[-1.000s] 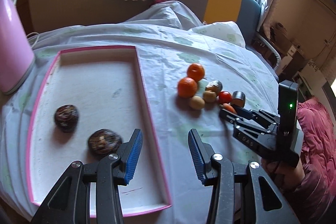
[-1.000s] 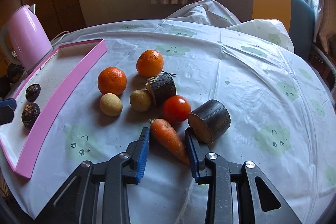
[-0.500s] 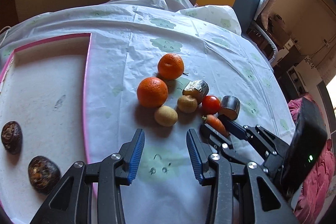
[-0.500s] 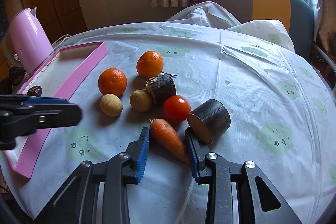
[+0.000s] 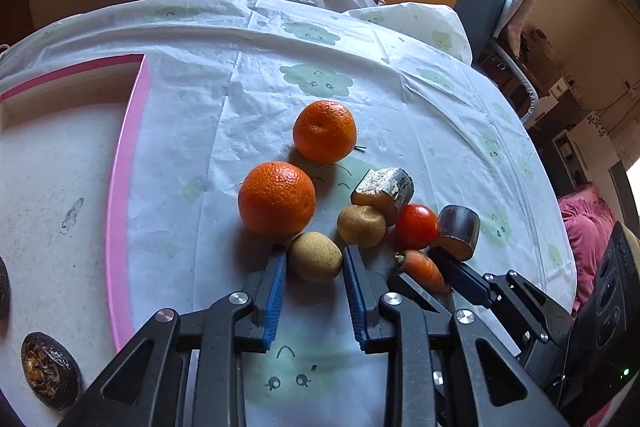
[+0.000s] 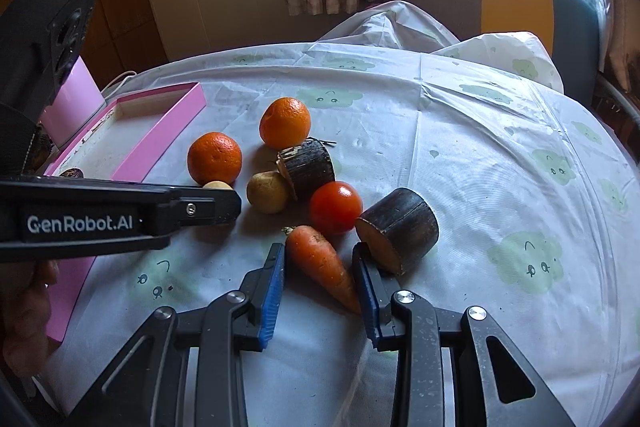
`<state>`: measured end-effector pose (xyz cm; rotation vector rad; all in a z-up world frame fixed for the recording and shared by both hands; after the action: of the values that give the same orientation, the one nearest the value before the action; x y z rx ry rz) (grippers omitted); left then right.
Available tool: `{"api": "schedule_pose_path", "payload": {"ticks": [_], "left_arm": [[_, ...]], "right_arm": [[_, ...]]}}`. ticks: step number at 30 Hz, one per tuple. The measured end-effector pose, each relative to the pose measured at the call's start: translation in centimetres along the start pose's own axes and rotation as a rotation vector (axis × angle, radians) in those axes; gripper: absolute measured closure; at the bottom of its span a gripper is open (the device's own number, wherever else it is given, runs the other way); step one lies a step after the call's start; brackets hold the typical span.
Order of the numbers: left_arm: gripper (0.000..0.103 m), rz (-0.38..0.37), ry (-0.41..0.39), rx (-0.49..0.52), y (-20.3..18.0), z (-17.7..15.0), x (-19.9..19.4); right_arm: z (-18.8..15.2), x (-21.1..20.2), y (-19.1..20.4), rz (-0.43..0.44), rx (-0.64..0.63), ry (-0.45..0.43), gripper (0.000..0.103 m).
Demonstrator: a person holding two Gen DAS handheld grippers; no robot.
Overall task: Organize fruits
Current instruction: 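Grasp the small yellow potato with the left gripper, then place the potato in the tray with the left gripper and open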
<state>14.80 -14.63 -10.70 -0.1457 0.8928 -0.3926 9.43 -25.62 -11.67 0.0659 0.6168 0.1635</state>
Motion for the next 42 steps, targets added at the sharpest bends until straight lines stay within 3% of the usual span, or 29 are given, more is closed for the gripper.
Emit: {"api": "schedule_pose_path", "payload": {"ticks": [11, 19, 27, 38, 42], "left_arm": [[0.075, 0.017, -0.052, 0.053, 0.5, -1.5, -5.2], [0.075, 0.111, -0.162, -0.014, 6.0, 0.1, -9.6], [0.075, 0.239, -0.166, -0.089, 12.5, 1.1, -8.9], [0.074, 0.265, -0.136, -0.111, 13.7, 0.3, -7.6], [0.069, 0.268, -0.143, -0.110, 13.5, 0.0, -8.1]], "right_arm": [[0.0, 0.1, 0.2, -0.014, -0.019, -0.001, 0.068], [-0.1, 0.2, 0.7, -0.040, -0.053, 0.000, 0.068], [-0.1, 0.1, 1.2, -0.071, -0.092, 0.002, 0.068], [-0.2, 0.2, 1.4, -0.088, -0.112, 0.006, 0.069], [-0.2, 0.2, 1.5, -0.094, -0.118, 0.005, 0.069]]}}
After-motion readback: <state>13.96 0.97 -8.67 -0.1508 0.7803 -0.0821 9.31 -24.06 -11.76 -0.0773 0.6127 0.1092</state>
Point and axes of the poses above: each gripper's, at about its wrist camera, not at the fingertips, and x roughly the way its jaws point, y to its left, z to its top, the point moved 3 cm from there along x, roughly the way its jaws point, and after that the axes turned 14 degrees about -y, right-handed, at the moved point
